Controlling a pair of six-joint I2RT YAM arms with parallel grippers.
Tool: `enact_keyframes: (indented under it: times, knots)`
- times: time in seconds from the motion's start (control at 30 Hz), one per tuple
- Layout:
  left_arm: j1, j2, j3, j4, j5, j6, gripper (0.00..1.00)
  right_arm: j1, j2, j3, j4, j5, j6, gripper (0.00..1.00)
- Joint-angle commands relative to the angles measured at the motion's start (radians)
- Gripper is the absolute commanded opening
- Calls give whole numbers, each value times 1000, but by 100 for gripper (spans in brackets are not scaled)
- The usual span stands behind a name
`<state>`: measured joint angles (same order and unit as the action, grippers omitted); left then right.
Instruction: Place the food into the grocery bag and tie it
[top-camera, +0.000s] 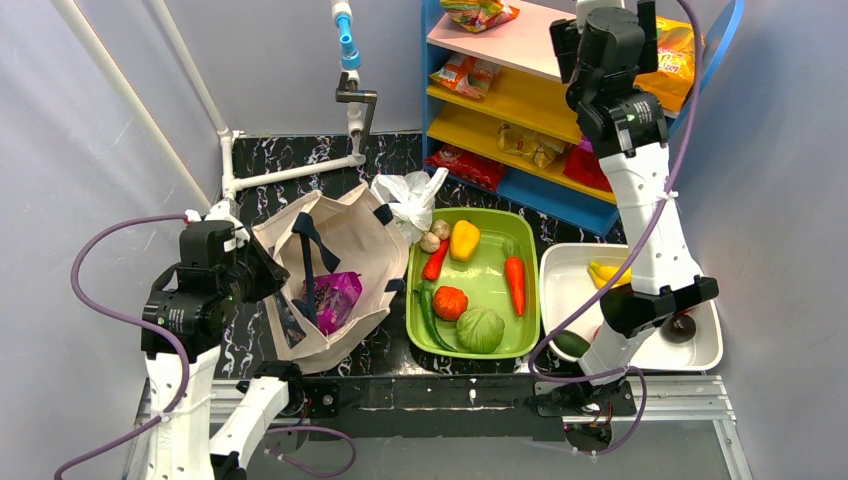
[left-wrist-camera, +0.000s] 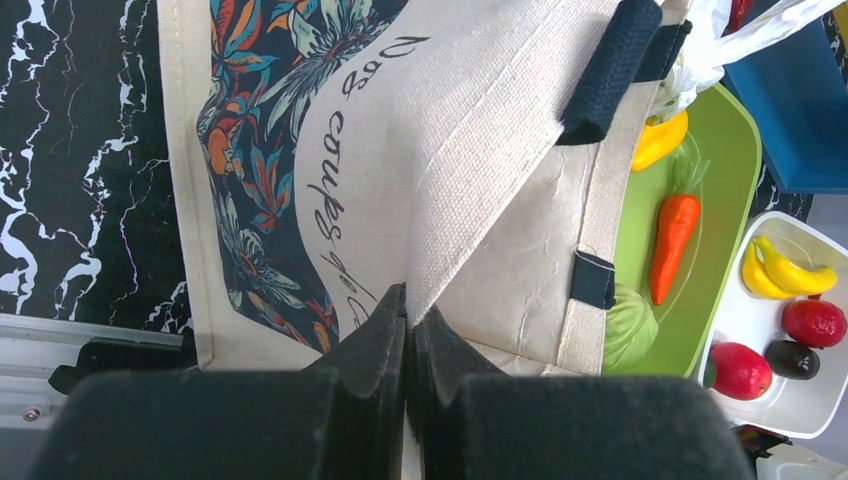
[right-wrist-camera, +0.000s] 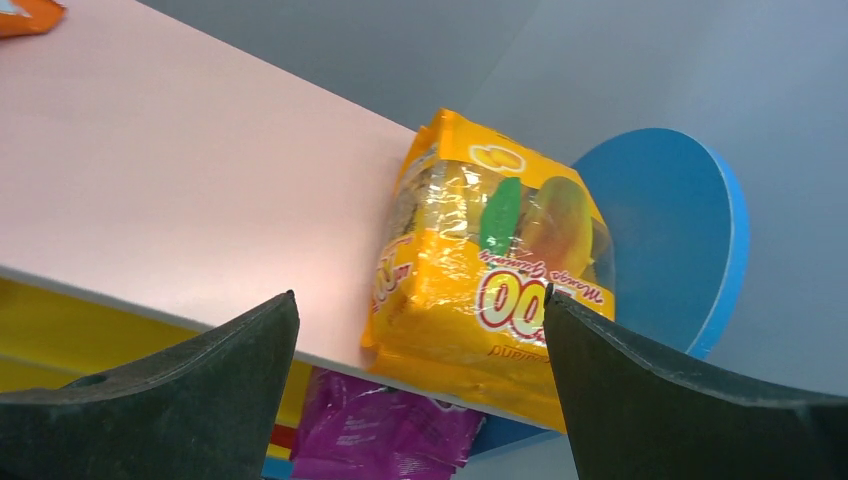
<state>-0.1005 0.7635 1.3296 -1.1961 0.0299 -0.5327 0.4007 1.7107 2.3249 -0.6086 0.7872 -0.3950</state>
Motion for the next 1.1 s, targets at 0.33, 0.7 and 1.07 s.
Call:
enact_keyframes:
  times: [0.33, 0.7, 1.07]
  knots:
    - [-7, 17, 31, -11, 50, -13, 0, -197, 93, 29, 35, 20, 61, 98]
    - [-7, 22, 54, -44, 30, -10, 0, -257, 90, -38, -71, 23, 180, 72]
    - [-8, 31, 56, -40, 36, -21, 0, -254, 41, -95, -147, -22, 263, 14]
